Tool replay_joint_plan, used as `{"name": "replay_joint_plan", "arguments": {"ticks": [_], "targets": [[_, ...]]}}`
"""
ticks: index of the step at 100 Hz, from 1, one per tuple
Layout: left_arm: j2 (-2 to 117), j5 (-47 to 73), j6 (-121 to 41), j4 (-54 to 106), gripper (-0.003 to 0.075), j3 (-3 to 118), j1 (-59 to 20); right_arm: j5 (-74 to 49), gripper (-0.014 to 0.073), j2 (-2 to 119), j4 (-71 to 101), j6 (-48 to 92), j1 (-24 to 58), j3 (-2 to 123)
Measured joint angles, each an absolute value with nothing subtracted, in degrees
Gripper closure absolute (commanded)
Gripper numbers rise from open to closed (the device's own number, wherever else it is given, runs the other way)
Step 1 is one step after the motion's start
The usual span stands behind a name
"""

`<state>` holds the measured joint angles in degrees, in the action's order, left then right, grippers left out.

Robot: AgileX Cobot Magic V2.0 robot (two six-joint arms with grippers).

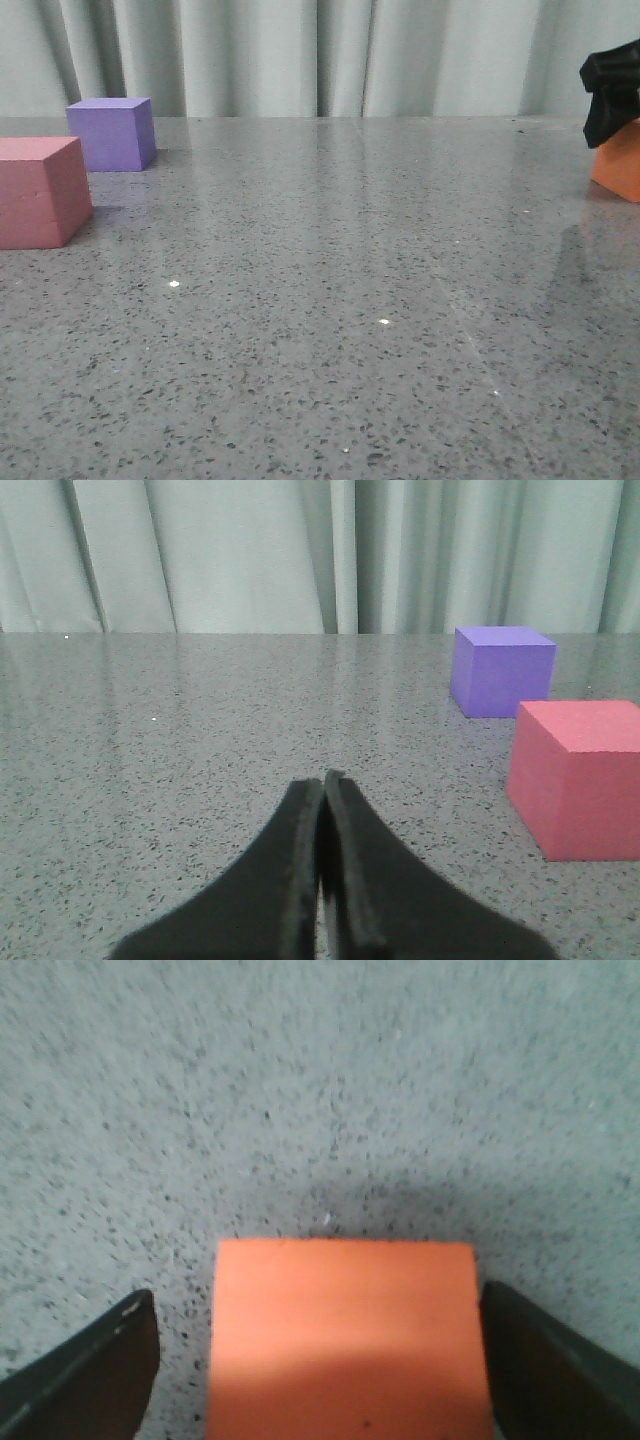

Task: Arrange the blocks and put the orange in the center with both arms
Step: 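Lower the right gripper around the orange cube and close it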

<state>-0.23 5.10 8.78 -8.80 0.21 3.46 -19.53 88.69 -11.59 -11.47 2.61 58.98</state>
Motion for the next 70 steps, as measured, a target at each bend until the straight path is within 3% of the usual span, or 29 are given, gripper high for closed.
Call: {"name": "replay_joint_plan", "arguments": {"ticks": [16,33,40,70], "targets": [[-0.23,5.1,8.78,-8.8,0.0739,0.21,3.46,-19.91,0.0011,90.47,-11.59,-11.47,2.61,58.98],[-0.23,5.1,8.78,-8.8,0.0739,0.21,3.46,-20.0,0.031,90.69,-11.59,-11.47,2.51,58.98],[-0.23,5.1,8.78,-8.8,0.0739,0.21,3.46,-20.0,0.0386,90.69,-11.59,-11.47,2.52,58.98],[-0.23,5.1,8.78,-8.8,0.0739,0.21,3.46,-20.84,0.0398,88.16,-9.79,-11.47,5.54,59.26]]}}
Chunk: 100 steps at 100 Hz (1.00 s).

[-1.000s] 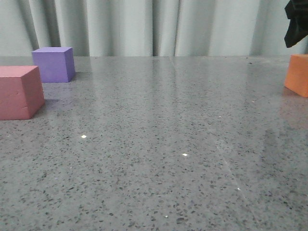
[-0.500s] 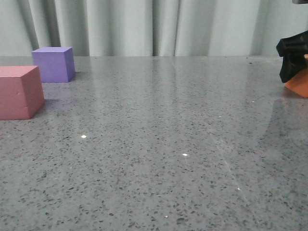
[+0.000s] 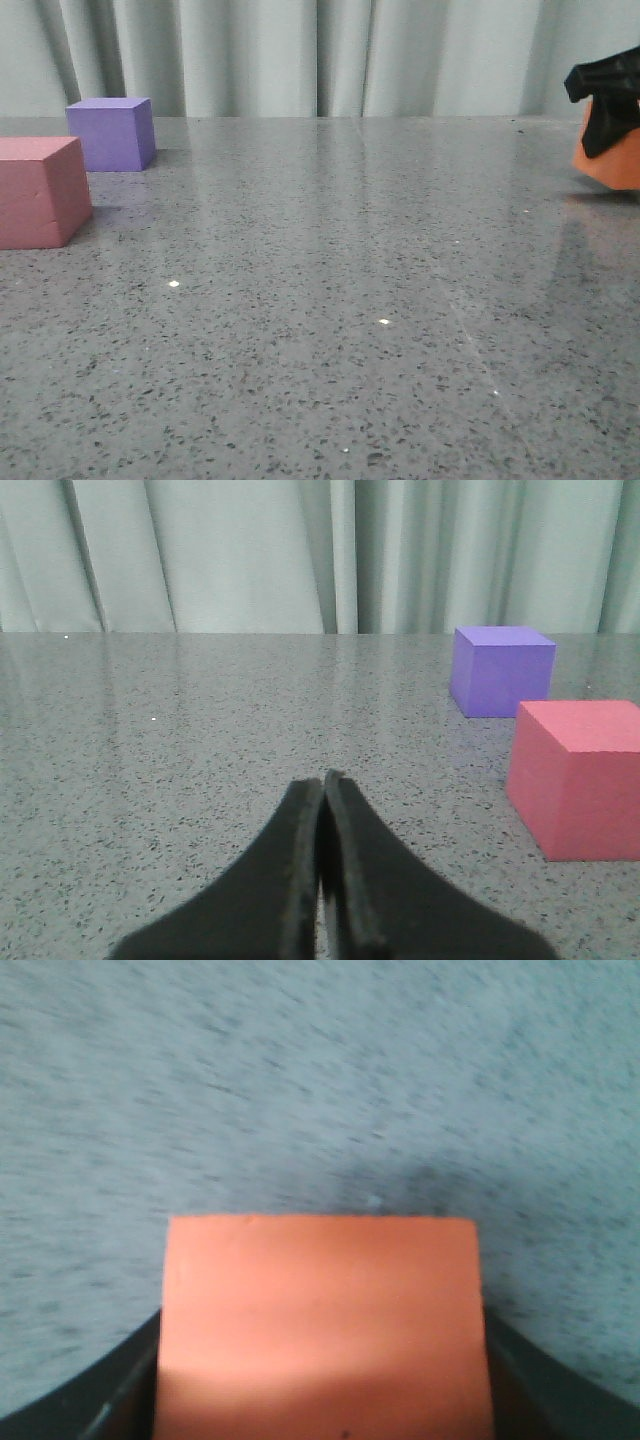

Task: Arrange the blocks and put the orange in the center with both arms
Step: 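Lower the right gripper around the orange cube and close it, then carry the orange cube to the table center and set it down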

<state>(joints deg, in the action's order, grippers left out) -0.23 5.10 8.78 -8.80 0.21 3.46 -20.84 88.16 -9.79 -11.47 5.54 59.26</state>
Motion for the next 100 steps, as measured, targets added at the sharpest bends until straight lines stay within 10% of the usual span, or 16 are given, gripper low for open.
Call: {"name": "replay_joint_plan", "arguments": {"ticks": [100], "targets": [[-0.23,5.1,8.78,-8.8,0.0739,0.21,3.46,-41.52,0.0399,109.4,-22.68,-47.08,38.07,92.1]]}}
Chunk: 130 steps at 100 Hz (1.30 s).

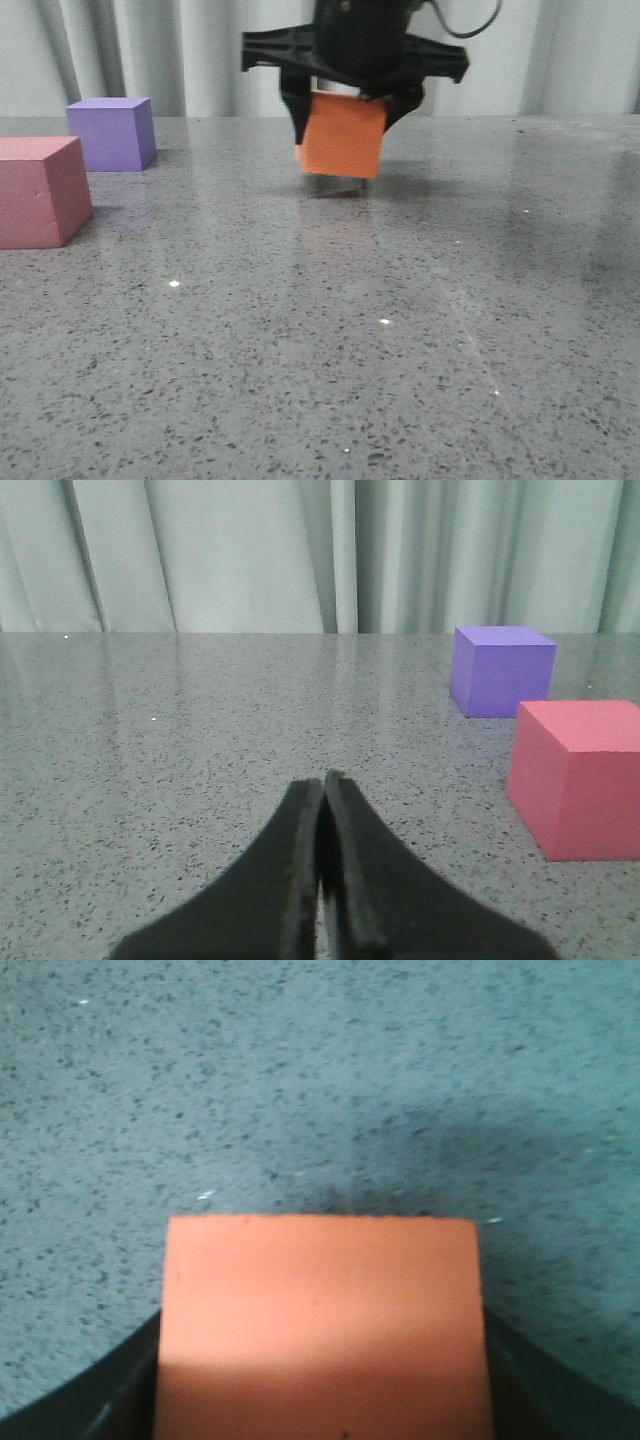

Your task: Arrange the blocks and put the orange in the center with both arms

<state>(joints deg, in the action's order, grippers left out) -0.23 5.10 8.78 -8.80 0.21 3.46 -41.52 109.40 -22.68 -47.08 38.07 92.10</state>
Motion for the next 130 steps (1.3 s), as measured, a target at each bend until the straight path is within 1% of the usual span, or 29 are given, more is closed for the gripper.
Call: {"name": "replay_joint_plan", "arguments": {"ticks": [16,23,30,42,49,54,74,91,102,114,130], "targets": [[-0.23,5.1,8.78,-8.8,0.0739,0.21,3.46,-41.66,0.0398,112.09,-23.73,-49.38,40.18,94.01],[-0.23,5.1,8.78,-8.8,0.0739,0.21,3.46,-41.66,0.0368,112.51,-24.23,-49.51,40.43,94.37],[-0.23,5.1,8.78,-8.8,0.0739,0.21,3.46,-41.56,0.0276,112.61,-24.23,-49.51,40.43,94.37],[-0.23,5.1,8.78,-8.8,0.0739,0.21,3.46,-41.46,0.0055,112.61,-24.23,-49.51,40.43,94.37],[-0.23,5.1,8.78,-8.8,0.0739,0.21,3.46,-41.24,-0.0031,112.61,-24.23,-49.55,40.43,94.37],[-0.23,5.1,8.78,-8.8,0.0739,0.21,3.46,-41.12,-0.0061,112.72,-24.23,-49.55,40.43,94.37],[-0.23,5.1,8.78,-8.8,0.0739,0.21,3.46,-41.12,-0.0061,112.27,-24.23,-49.55,40.45,94.37],[-0.23,5.1,8.78,-8.8,0.0739,0.21,3.46,-41.85,-0.0061,108.43,-25.09,-49.55,40.45,94.37],[-0.23,5.1,8.78,-8.8,0.0739,0.21,3.46,-43.66,-0.0061,104.41,-27.37,-48.1,40.45,94.37],[-0.23,5.1,8.78,-8.8,0.0739,0.21,3.46,-45.41,-0.0061,99.23,-29.14,-43.05,40.45,94.15],[-0.23,5.1,8.78,-8.8,0.0739,0.21,3.46,-45.53,-0.0061,90.15,-31.79,-38.76,40.22,89.21]]}}
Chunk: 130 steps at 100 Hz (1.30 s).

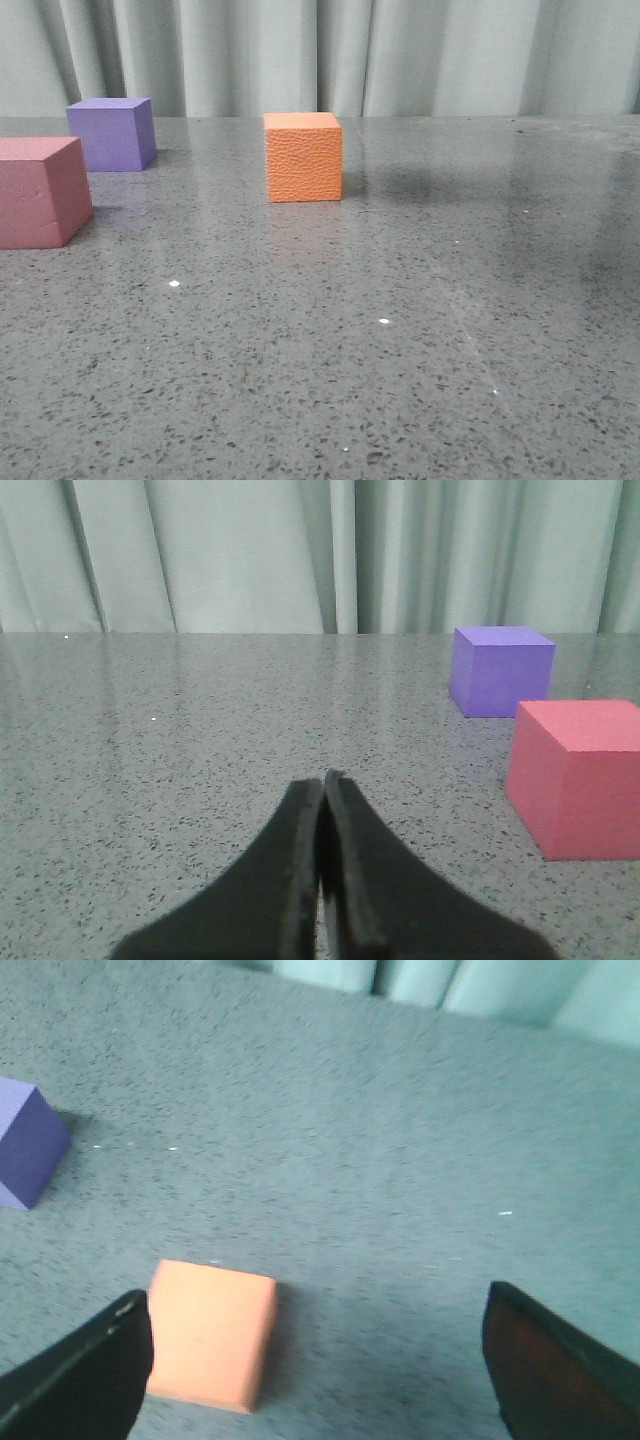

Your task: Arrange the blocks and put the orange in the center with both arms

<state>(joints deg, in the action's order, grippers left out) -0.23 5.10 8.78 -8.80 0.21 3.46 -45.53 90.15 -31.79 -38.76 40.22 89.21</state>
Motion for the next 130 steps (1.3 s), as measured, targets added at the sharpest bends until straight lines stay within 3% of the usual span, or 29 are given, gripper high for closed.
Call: {"name": "replay_joint_plan", "arguments": {"ticks": [23,33,49,68,130], "targets": [[-0.23,5.1,8.78,-8.8,0.0739,0.21,3.46,-45.29,-0.0055,73.65,-34.6,-38.3,34.47,74.65],[-0.23,5.1,8.78,-8.8,0.0739,0.21,3.46,-44.92,0.0023,66.53,-34.72,-38.15,30.03,68.11],[-0.23,5.1,8.78,-8.8,0.0739,0.21,3.46,-44.69,0.0301,56.22,-34.94,-38.17,23.99,58.44],[-0.23,5.1,8.78,-8.8,0.0739,0.21,3.46,-44.6,0.0666,47.58,-34.94,-38.17,22.92,50.22],[-0.23,5.1,8.78,-8.8,0.0739,0.21,3.46,-44.93,0.0661,42.49,-34.94,-38.17,22.83,47.55]]}}
